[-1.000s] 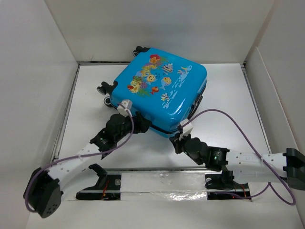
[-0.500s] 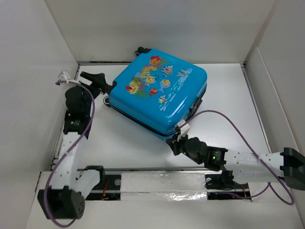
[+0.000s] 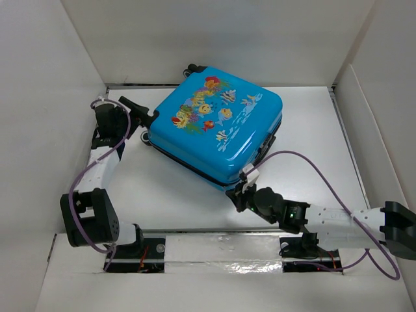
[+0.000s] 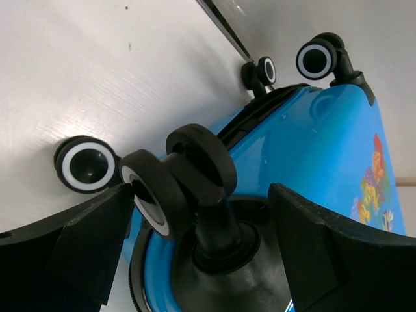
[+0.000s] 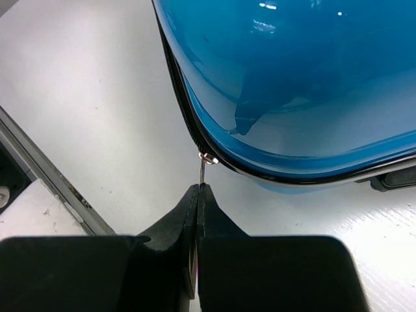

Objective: Pack the luggage

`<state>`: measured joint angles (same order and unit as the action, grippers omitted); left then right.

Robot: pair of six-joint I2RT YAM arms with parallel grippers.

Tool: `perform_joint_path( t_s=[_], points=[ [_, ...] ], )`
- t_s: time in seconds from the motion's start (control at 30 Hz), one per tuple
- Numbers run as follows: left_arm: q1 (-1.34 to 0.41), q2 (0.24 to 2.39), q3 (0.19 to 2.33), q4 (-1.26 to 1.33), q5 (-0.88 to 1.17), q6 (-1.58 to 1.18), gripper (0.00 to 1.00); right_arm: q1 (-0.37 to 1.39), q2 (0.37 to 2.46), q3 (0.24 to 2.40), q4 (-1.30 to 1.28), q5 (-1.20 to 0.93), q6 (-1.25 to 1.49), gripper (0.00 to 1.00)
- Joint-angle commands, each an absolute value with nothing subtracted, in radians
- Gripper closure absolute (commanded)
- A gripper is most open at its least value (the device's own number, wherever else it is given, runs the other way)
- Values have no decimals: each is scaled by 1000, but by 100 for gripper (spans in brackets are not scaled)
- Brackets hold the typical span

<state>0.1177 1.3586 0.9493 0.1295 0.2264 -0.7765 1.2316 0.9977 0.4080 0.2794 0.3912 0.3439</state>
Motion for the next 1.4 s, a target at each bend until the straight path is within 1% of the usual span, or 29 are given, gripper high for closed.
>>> perform_joint_path(
  t_s=[0.0,0.33,0.37,0.43,0.5,0.57,0.6,0.73,0.77,0.9,1.0,1.1,1.2,1.23,1.3,1.37],
  points=[
    [118,1371,1028,222,281,-807,18,1247,1006,402,374,287,357,100],
    [98,1525,1083,313,294,-877,24,1247,1003,388,379,293,370,100],
    [98,1531,1074,333,299,-890,26,1247,1005,390,379,295,370,100],
    [98,1546,1062,389,307,-908,33,1247,1006,393,374,298,367,100],
    [89,1546,1023,486,319,-939,54,1236,1012,393,374,298,368,100],
    [80,1531,947,587,344,-960,88,1227,1015,393,379,292,368,100],
    [80,1523,921,630,348,-969,100,1215,1017,393,382,281,368,100],
    [11,1427,775,796,331,-911,100,1192,1017,396,391,261,359,100],
    [-15,1404,696,813,290,-904,100,1180,1020,399,391,256,354,100],
    [-220,1295,525,853,161,-877,100,1167,1032,428,384,265,335,100],
    [-288,1232,421,885,126,-887,100,1167,1075,471,390,243,313,100],
    [-347,1158,353,870,132,-893,100,1181,1168,529,425,215,311,100],
    [-356,1039,289,819,126,-893,100,1215,1258,604,489,196,298,100],
    [-356,961,276,777,124,-891,100,1227,1320,629,498,183,287,100],
    [-356,884,249,726,126,-890,100,1227,1377,693,518,125,276,100],
    [-365,757,232,637,123,-888,100,1227,1434,735,514,106,253,100]
  ],
)
